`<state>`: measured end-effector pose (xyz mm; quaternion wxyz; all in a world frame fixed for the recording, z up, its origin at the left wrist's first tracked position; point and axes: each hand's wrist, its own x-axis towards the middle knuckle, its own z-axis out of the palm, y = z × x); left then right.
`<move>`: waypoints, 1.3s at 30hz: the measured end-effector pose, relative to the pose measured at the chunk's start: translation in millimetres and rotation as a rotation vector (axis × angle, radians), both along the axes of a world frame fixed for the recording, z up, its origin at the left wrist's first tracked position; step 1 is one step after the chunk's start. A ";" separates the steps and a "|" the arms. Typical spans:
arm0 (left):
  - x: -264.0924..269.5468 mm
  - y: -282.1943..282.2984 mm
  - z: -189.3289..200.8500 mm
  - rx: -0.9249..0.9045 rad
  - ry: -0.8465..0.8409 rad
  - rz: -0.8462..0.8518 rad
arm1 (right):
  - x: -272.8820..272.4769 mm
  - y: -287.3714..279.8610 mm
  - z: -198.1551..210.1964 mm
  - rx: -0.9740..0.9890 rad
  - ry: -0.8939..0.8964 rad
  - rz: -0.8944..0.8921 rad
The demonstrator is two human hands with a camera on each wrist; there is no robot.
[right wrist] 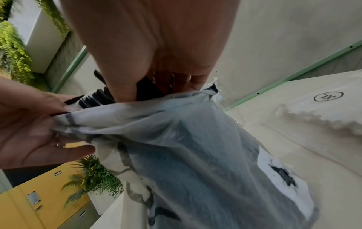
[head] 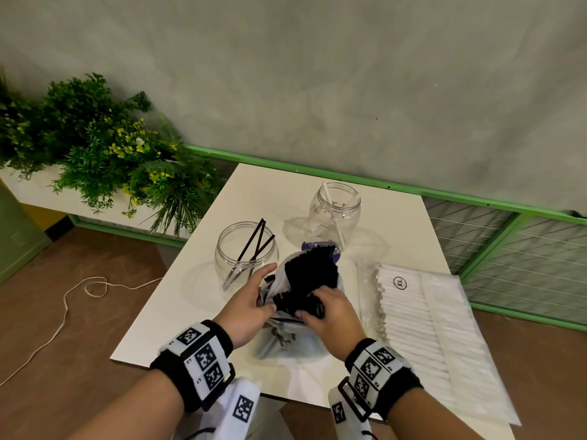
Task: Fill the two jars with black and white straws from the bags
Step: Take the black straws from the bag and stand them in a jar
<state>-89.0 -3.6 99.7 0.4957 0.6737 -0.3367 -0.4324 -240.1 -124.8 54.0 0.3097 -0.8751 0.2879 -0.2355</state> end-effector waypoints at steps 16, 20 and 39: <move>4.4 0.3 -3.1 -0.007 -0.034 0.007 | -16.6 -37.8 30.5 -0.611 0.258 -0.154; 3.7 -3.8 -3.5 -0.016 -0.061 0.013 | -17.4 -11.5 34.6 -0.631 -0.089 -0.033; -7.9 -2.2 -12.6 0.046 -0.040 0.048 | -7.3 20.0 2.1 -0.261 0.151 0.100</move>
